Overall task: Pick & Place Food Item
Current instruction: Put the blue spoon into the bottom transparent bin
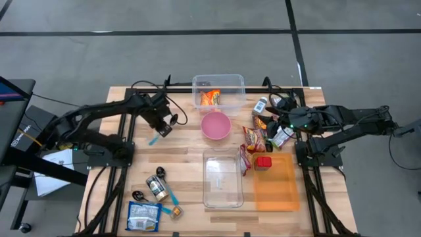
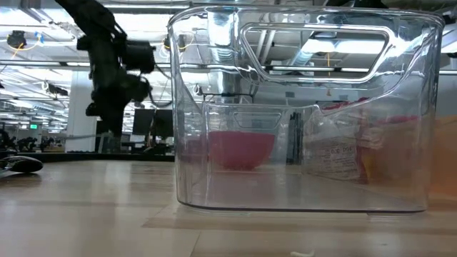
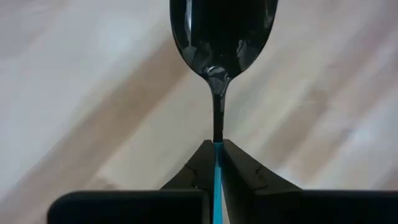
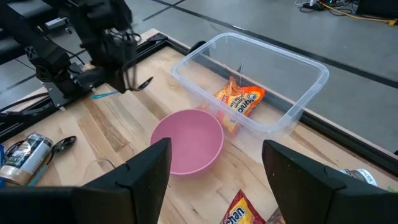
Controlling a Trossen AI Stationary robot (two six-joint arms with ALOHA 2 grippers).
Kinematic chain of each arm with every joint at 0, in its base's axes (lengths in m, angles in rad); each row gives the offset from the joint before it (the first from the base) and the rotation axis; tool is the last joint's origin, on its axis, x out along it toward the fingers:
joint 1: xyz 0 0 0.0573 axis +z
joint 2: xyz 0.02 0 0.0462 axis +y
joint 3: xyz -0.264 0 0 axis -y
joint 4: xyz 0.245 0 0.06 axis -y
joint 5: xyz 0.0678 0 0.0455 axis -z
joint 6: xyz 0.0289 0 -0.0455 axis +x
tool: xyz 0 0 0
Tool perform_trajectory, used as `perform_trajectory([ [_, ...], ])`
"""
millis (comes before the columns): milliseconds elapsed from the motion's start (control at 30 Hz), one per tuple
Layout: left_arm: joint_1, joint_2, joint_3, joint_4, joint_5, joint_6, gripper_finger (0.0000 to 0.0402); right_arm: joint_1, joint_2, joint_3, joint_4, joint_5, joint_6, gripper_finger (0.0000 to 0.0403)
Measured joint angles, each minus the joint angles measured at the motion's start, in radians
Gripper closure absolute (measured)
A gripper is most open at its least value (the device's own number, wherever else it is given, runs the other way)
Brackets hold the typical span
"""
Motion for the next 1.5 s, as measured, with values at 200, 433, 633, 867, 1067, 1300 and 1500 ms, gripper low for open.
perform_trajectory([
  [200,-0.121,-0.11,0.0,0.004,0.023,-0.173,0.0396,0.0,0.0,0.0,-0.001,0.004,-0.018,0.0158],
  [433,-0.312,-0.208,0.001,0.138,0.047,-0.382,0.0396,0.0,0.0,0.0,-0.005,0.004,-0.026,0.0158],
  [633,-0.47,-0.251,0.001,0.349,0.048,-0.555,0.0396,0.0,0.0,0.0,-0.005,0.006,-0.026,0.0158],
  [867,-0.629,-0.257,0.001,0.536,0.007,-0.7,0.0396,-0.012,0.0,0.0,-0.001,0.008,-0.009,0.0158],
  [1067,-0.754,-0.257,0.002,0.574,-0.069,-0.808,0.0396,-0.015,0.0,0.0,0.004,0.011,0.009,0.0158],
  [1300,-0.885,-0.255,0.002,0.647,-0.215,-0.961,0.0396,-0.014,0.0,0.0,0.005,0.011,0.009,0.0158],
  [1500,-0.985,-0.223,0.002,0.813,-0.41,-1.008,0.0396,-0.007,0.0,0.0,0.006,0.007,0.008,0.0158],
])
